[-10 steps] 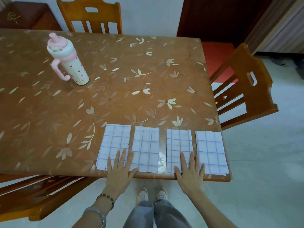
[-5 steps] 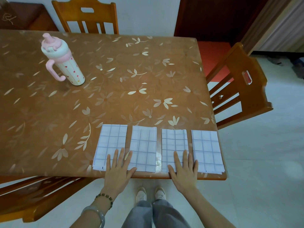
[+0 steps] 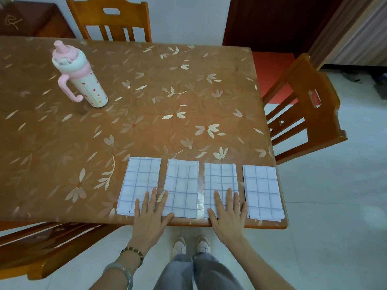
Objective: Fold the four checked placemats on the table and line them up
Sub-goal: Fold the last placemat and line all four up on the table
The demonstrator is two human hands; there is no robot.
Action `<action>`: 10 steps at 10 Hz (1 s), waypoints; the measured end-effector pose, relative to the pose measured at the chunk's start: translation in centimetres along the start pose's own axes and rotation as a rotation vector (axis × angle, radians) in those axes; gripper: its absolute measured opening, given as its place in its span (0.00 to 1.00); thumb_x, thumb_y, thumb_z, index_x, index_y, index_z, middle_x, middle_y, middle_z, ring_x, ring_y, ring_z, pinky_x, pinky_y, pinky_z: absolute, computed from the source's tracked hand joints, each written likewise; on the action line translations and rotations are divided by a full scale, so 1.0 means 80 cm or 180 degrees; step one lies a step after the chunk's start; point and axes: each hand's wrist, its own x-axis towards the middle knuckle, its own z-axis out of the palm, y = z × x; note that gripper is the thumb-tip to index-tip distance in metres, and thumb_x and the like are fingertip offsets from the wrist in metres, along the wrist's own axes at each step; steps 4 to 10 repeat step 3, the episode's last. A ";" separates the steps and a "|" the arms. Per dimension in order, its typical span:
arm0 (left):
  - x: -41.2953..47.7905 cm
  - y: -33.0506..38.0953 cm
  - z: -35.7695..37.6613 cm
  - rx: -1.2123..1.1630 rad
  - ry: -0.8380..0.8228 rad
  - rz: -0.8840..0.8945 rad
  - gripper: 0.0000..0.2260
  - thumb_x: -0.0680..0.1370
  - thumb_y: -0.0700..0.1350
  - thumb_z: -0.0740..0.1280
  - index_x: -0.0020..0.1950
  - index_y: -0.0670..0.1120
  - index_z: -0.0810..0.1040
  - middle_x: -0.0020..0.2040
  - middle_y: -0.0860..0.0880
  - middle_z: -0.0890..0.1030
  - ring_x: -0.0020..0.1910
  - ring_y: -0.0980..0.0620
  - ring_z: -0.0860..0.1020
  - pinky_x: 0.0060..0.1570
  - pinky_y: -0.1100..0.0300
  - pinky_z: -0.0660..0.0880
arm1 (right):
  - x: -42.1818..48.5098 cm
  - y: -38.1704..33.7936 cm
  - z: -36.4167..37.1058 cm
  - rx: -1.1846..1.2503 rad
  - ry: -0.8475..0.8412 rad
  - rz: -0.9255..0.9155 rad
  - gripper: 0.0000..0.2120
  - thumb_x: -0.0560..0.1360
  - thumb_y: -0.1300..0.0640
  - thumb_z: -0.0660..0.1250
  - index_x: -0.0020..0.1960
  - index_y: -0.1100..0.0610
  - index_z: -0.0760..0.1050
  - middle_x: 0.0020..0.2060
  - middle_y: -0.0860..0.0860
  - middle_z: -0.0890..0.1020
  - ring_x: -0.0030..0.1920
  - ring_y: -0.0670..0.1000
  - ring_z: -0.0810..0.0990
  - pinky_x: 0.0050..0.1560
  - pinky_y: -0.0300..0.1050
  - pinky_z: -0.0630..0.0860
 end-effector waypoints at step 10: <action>-0.001 0.003 -0.004 -0.0021 0.0305 0.0152 0.32 0.79 0.67 0.42 0.77 0.51 0.59 0.76 0.42 0.62 0.73 0.38 0.64 0.72 0.42 0.50 | 0.008 -0.007 -0.022 0.0142 -0.0160 -0.0117 0.33 0.77 0.35 0.39 0.69 0.50 0.70 0.70 0.61 0.69 0.70 0.64 0.65 0.69 0.64 0.60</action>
